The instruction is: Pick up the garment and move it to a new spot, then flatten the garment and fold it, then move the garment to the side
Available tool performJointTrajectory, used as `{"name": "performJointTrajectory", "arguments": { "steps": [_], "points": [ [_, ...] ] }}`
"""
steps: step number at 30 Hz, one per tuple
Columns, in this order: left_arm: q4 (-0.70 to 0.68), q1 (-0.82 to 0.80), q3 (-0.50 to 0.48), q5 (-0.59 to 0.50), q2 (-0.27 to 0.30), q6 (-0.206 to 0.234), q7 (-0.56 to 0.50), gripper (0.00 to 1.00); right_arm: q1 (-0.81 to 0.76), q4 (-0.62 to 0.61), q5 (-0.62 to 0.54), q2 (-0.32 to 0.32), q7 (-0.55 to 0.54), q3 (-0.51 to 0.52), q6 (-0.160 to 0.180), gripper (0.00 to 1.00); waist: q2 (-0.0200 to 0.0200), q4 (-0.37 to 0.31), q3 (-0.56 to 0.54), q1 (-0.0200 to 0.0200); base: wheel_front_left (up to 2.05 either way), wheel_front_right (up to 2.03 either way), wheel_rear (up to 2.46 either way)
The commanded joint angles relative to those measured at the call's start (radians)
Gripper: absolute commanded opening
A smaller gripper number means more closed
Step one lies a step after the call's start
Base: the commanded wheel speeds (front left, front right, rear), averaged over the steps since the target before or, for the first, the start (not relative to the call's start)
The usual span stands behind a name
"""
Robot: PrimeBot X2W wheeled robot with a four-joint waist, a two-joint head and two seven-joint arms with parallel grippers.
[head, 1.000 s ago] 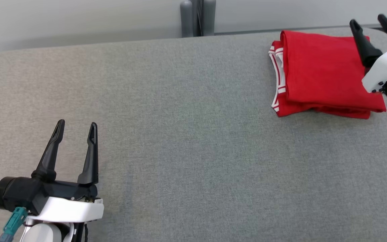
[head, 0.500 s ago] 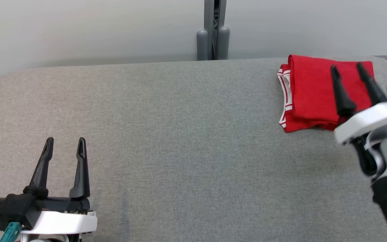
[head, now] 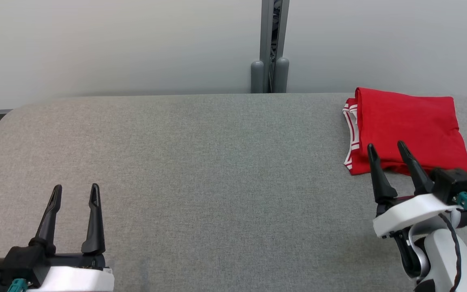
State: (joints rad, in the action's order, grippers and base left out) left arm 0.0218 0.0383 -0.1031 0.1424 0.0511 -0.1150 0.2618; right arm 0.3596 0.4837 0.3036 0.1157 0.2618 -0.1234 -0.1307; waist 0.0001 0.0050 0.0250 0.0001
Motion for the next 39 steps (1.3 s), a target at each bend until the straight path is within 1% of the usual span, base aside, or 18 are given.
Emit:
{"name": "performJointTrajectory", "arguments": {
  "steps": [1,6,10,13,18,27,39],
  "points": [
    [0.004,0.009,-0.007,-0.003,0.003,0.007,0.004,1.0,-0.021,-0.008,-0.009,0.0,0.004,0.01,0.0,1.0,-0.0001,0.004,-0.007,-0.0001,0.0,0.0,0.0],
    [0.041,0.034,-0.022,-0.017,0.002,0.032,0.004,1.0,-0.104,-0.042,-0.07,-0.03,0.004,0.058,0.0,1.0,-0.0001,0.003,-0.026,-0.0001,0.0,0.0,0.0],
    [0.073,0.049,-0.027,-0.026,0.002,0.044,0.004,1.0,-0.149,-0.052,-0.098,-0.04,0.004,0.083,0.0,1.0,-0.0001,-0.003,-0.035,-0.0001,0.0,0.0,0.0],
    [0.095,0.056,-0.027,-0.02,0.002,0.039,0.004,1.0,-0.177,-0.056,-0.109,-0.049,0.004,0.09,0.0,1.0,-0.0001,-0.011,-0.042,-0.0001,0.0,0.0,0.0],
    [0.122,0.063,-0.016,-0.022,0.005,0.018,0.004,1.0,-0.193,-0.049,-0.117,-0.056,0.004,0.077,0.0,1.0,-0.0001,-0.022,-0.05,-0.0001,0.0,0.0,0.0],
    [0.15,0.058,-0.01,-0.012,0.003,0.005,0.004,1.0,-0.19,-0.033,-0.118,-0.06,0.004,0.049,0.0,1.0,-0.0001,-0.028,-0.057,-0.0001,0.0,0.0,0.0],
    [0.131,0.061,-0.012,-0.029,0.005,-0.004,0.004,1.0,-0.18,-0.03,-0.111,-0.062,0.004,0.038,0.0,1.0,-0.0001,-0.03,-0.055,-0.0001,0.0,0.0,0.0]
  ]
}}
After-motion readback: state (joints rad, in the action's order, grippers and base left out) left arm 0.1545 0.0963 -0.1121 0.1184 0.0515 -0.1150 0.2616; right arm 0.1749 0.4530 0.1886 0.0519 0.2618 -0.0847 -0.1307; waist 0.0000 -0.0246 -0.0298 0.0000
